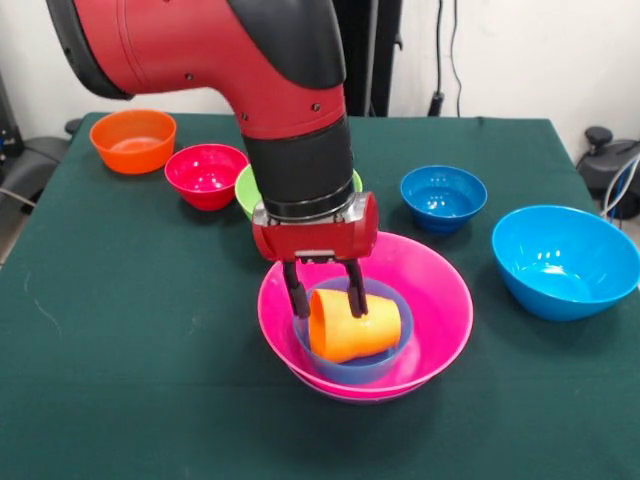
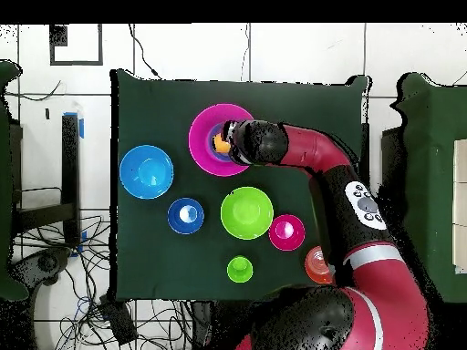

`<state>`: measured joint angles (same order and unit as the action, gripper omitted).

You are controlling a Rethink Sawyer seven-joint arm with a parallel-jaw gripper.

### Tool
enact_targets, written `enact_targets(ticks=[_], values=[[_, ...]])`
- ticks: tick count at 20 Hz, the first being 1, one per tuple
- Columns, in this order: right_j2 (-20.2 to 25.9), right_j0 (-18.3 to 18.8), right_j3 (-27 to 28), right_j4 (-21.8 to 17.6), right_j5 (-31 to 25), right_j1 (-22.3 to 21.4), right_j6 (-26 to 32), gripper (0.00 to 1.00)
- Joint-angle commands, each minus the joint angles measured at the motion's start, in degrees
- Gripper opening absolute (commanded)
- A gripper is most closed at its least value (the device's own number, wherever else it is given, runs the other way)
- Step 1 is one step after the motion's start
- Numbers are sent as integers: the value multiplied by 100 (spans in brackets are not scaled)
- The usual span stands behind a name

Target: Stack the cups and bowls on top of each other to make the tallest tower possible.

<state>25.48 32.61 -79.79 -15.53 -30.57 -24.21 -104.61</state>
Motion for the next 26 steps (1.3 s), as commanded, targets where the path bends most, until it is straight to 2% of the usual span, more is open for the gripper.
enact_targets(ticks=[1,6,13,26], values=[[219,71,43,-599,375,505,663,100],[269,83,70,-637,581,709,625,100],[469,189,-159,-526,355,844,701,100],[512,262,-472,-573,89,527,685,100]])
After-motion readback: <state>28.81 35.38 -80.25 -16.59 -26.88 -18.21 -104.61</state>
